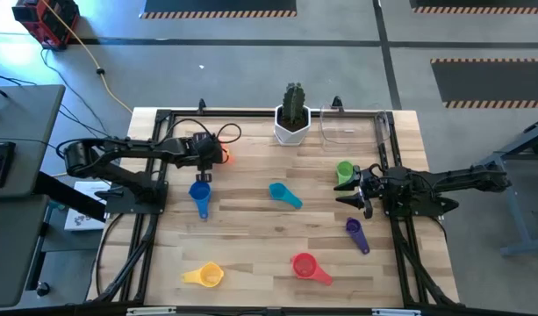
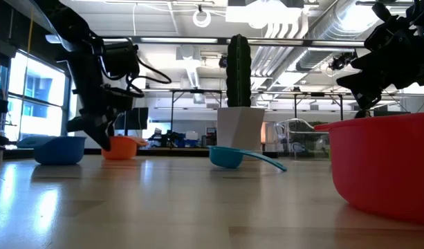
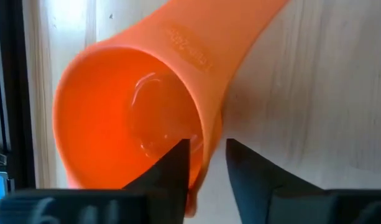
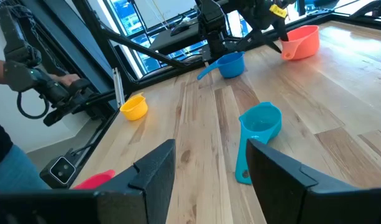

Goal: Nest measuring cups in basket
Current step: Move the orange measuring cup to the center of the table

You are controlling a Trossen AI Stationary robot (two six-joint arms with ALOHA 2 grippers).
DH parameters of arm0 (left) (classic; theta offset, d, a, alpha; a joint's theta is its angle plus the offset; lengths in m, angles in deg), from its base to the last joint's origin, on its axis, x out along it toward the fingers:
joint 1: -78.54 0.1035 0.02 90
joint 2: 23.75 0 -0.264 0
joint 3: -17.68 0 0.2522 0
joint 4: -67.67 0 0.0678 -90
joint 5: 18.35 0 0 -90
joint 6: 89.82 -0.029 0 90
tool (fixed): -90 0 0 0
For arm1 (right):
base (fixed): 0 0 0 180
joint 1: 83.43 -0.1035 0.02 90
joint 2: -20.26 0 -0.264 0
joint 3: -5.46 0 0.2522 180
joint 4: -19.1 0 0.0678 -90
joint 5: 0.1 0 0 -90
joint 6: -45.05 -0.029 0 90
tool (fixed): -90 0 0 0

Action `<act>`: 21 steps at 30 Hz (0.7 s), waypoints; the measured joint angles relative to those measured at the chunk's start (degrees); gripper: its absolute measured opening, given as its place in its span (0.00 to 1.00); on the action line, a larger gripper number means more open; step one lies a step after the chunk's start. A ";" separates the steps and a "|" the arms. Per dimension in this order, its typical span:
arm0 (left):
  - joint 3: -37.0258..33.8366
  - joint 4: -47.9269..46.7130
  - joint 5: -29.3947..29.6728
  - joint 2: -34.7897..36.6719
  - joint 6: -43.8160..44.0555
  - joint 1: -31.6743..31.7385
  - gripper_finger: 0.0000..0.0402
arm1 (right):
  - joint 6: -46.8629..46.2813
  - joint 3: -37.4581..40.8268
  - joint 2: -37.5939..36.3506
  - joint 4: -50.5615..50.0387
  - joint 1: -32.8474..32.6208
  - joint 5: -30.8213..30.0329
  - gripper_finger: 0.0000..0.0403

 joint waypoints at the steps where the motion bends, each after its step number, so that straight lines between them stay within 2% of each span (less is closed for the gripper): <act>1: 0.00 0.16 0.00 0.00 0.00 0.00 0.18 | 0.00 0.00 0.00 0.00 -0.01 0.01 0.47; 7: 0.00 1.18 0.03 0.00 -0.02 0.00 0.02 | -0.01 0.00 0.00 0.00 -0.02 0.01 0.47; 15: 0.98 -0.75 -2.95 0.02 2.42 -2.10 0.01 | -0.01 0.00 0.00 0.00 -0.01 -0.02 0.47; 21: 8.09 -6.86 -5.91 0.02 8.83 -7.04 0.01 | -0.02 0.00 -0.02 0.00 -0.01 0.00 0.47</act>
